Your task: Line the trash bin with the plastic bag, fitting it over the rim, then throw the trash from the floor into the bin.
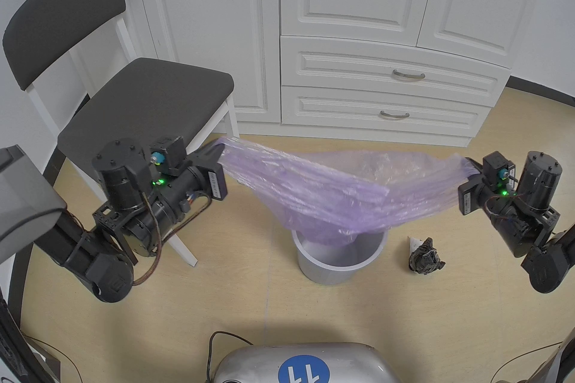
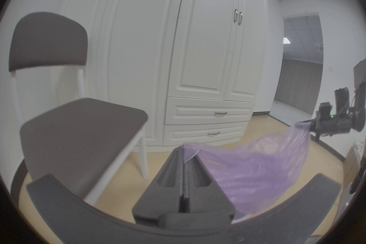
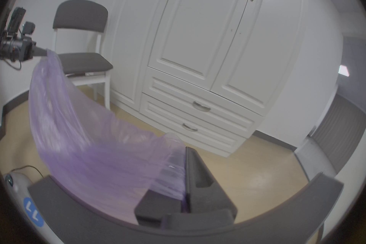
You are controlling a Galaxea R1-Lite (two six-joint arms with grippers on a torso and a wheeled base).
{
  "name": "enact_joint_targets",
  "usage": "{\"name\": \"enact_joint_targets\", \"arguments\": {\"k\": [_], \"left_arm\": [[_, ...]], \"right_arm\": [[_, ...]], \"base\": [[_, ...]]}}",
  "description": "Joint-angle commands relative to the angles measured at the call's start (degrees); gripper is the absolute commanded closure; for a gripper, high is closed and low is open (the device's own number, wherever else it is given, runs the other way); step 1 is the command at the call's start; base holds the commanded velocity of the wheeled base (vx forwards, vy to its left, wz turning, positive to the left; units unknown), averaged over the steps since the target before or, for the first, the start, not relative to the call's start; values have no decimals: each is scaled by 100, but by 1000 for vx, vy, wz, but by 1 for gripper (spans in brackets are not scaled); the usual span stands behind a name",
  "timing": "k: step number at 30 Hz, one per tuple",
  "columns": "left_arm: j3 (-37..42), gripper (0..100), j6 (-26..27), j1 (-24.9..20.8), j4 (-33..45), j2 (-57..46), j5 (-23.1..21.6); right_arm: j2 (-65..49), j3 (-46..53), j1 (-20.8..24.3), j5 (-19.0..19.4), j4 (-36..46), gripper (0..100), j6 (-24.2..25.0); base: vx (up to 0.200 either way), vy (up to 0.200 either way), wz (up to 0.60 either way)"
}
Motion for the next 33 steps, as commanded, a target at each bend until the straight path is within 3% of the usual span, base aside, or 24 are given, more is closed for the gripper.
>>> {"name": "enact_joint_targets", "arguments": {"k": [1, 18, 27, 30, 33], "left_arm": [[105, 100, 144, 332, 60, -309, -40], [105, 100, 363, 648, 51, -256, -22], [114, 100, 407, 657, 34, -238, -49], [123, 100, 416, 613, 7, -221, -57], [132, 100, 425, 481, -256, -89, -66]], "right_arm": [[-447, 116, -374, -39, 71, 100, -201], [-622, 318, -1042, 5, 36, 100, -702], [-824, 424, -1077, 66, 36, 100, -746], [-886, 485, -1033, 251, 27, 100, -728], [-1167, 758, -1016, 1103, 27, 100, -737]], "base": [[0, 0, 0], [0, 0, 0], [0, 0, 0], [0, 0, 0], [0, 0, 0]]}}
